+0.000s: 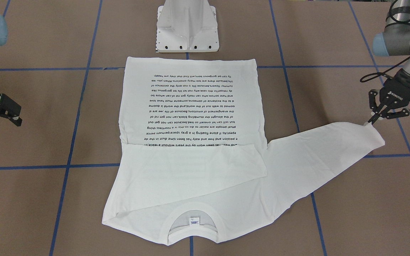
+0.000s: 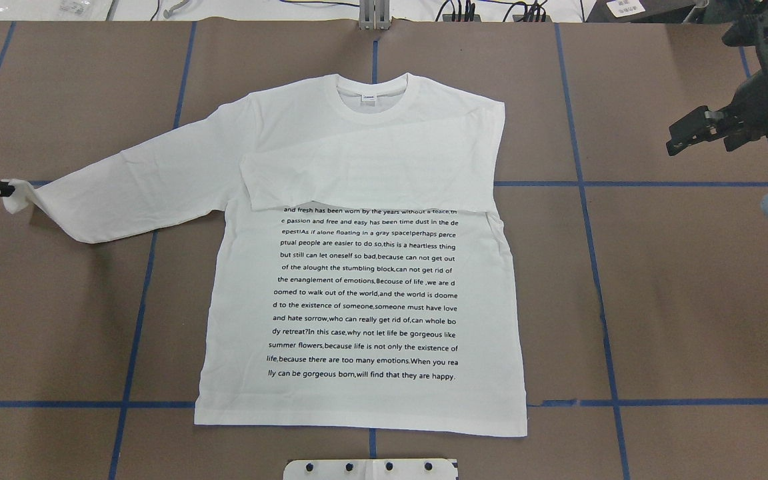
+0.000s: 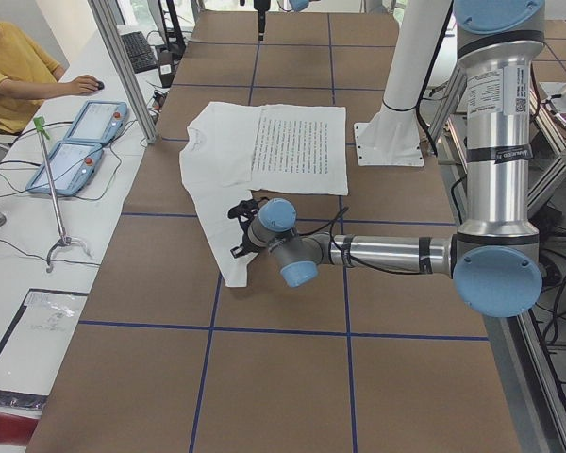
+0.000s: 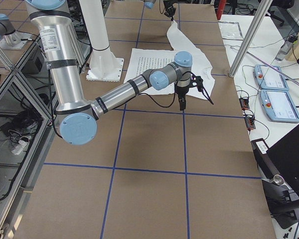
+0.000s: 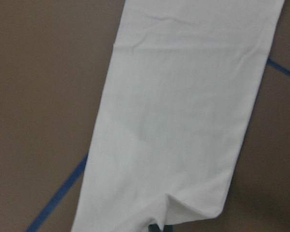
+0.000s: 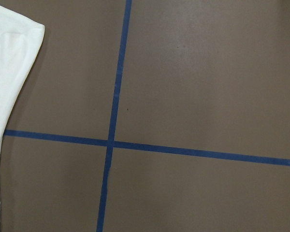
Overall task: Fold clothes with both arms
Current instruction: 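Grasp the sleeve nearest the left gripper and fold it across the shirt body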
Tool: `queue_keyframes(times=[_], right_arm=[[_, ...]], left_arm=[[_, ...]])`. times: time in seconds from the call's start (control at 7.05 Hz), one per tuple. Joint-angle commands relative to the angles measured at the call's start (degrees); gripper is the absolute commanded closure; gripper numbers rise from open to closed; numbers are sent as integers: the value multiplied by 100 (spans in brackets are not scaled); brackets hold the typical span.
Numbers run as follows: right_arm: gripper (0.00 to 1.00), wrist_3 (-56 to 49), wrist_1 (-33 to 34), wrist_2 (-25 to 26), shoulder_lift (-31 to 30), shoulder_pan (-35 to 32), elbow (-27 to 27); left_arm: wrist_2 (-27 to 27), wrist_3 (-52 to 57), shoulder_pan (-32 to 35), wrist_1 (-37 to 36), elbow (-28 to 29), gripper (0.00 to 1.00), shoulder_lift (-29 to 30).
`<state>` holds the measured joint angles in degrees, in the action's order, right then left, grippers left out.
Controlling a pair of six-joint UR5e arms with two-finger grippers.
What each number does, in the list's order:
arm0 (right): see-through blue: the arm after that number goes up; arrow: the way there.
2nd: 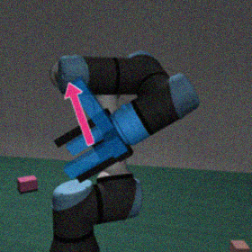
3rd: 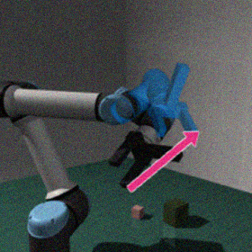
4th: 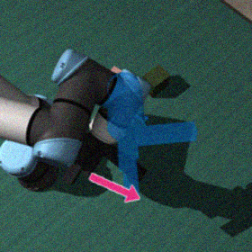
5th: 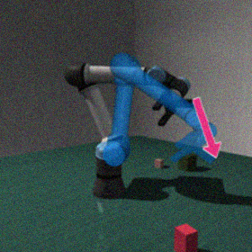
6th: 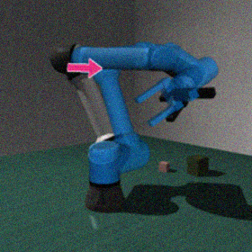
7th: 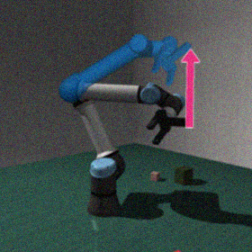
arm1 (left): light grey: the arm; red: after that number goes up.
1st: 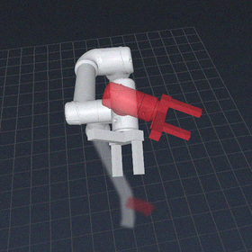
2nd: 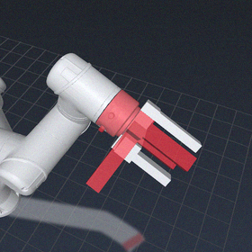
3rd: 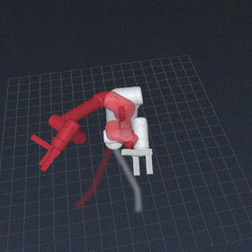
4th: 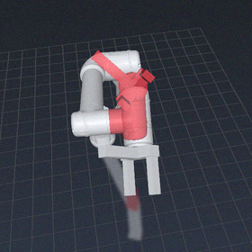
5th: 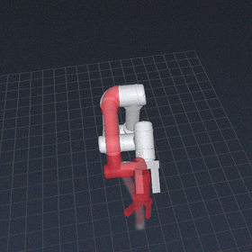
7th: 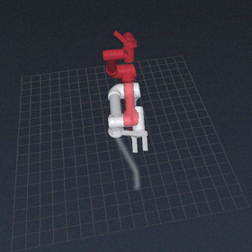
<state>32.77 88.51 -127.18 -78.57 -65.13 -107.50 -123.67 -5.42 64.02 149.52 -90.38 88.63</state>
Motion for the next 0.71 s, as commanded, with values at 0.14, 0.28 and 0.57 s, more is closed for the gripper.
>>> queue_keyframes(times=[0.14,0.28,0.57], right_arm=[[0,36,0,0,-1,0,-8],[0,36,0,0,-1,0,1],[0,28,0,-9,8,0,1]], left_arm=[[-465,-1333,419,-1019,-120,100,1582],[-447,-2018,393,-1578,-103,100,2292],[41,-3397,-262,-2372,-103,100,3428]])
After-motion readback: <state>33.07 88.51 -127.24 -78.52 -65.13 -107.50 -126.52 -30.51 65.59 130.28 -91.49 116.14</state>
